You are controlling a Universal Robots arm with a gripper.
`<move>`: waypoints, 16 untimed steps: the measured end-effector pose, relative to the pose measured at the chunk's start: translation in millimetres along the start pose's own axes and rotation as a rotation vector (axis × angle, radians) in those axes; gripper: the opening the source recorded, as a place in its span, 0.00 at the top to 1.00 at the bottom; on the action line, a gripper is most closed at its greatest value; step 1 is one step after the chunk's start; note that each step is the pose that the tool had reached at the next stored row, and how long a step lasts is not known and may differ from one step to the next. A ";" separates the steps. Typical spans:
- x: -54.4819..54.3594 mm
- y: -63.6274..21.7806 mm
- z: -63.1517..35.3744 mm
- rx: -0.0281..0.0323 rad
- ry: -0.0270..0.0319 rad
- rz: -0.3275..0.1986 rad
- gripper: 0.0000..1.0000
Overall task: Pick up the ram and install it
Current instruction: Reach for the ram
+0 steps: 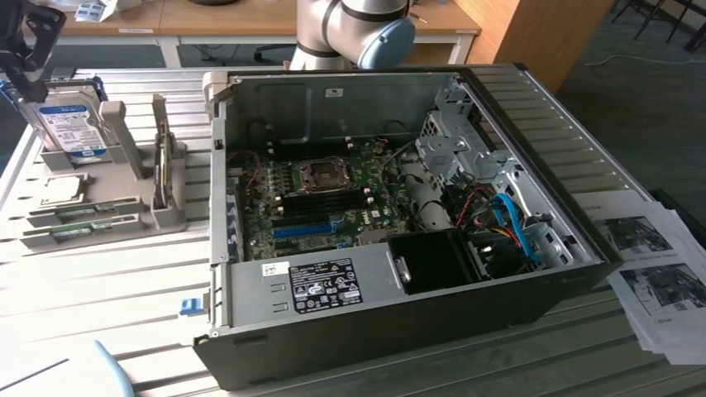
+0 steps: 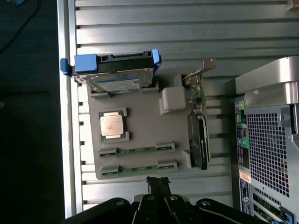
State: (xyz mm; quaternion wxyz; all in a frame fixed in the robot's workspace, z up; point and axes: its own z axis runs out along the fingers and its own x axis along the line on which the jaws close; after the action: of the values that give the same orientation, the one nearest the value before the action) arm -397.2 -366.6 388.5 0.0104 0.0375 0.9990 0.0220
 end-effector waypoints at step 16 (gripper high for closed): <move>1.8 22.8 4.4 -0.0001 -0.0001 0.000 0.91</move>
State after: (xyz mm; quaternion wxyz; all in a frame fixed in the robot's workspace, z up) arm -397.2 -343.6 385.0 0.0104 0.0374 0.9990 0.0220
